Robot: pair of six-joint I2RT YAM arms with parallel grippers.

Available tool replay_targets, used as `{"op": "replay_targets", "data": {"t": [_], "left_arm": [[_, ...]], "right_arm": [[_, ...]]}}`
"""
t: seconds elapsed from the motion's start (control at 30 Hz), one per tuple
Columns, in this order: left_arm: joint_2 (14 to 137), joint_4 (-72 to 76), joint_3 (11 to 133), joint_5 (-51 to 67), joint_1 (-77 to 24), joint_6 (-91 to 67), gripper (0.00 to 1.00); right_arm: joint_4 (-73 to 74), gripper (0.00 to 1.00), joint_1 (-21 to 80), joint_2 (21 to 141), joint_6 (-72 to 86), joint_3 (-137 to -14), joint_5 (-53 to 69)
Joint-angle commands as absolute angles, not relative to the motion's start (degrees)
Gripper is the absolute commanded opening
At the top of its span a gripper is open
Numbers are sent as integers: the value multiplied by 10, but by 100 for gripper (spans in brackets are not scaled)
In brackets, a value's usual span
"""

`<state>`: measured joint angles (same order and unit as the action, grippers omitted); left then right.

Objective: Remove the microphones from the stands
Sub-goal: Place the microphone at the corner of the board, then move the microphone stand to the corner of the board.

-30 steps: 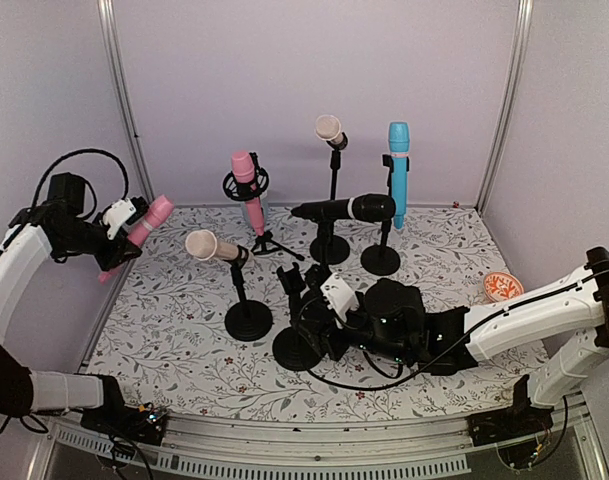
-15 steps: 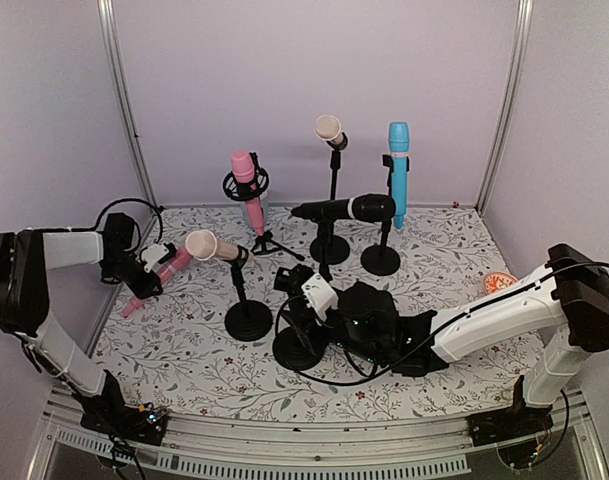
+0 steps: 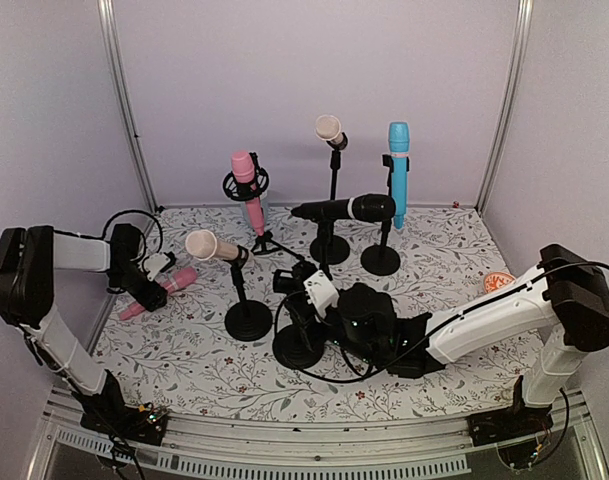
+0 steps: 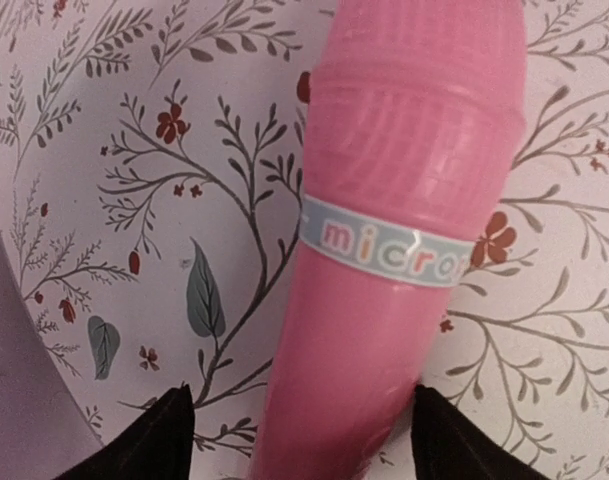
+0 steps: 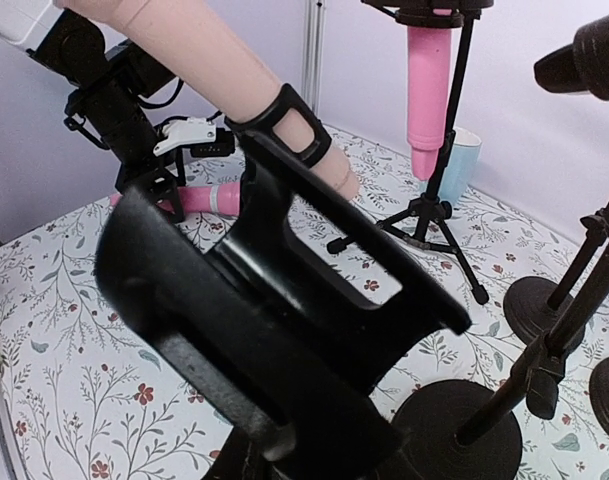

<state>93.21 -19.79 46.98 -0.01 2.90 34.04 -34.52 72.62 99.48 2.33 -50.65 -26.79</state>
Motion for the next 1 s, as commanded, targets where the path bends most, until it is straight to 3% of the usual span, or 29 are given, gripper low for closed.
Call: {"op": "replay_targets", "data": {"t": [0.0, 0.33, 0.6, 0.73, 0.97], "left_arm": [[927, -217, 449, 26, 21, 331, 80], [904, -239, 446, 50, 21, 321, 82], [895, -251, 447, 49, 19, 319, 90], [880, -279, 457, 52, 18, 315, 98], [828, -363, 491, 92, 18, 318, 99]], "right_arm": [[-337, 2, 722, 986, 25, -477, -284], [-303, 0, 722, 872, 48, -380, -334], [-217, 0, 718, 759, 74, -303, -413], [-179, 0, 686, 718, 84, -286, -443], [-154, 0, 578, 694, 73, -284, -483]]}}
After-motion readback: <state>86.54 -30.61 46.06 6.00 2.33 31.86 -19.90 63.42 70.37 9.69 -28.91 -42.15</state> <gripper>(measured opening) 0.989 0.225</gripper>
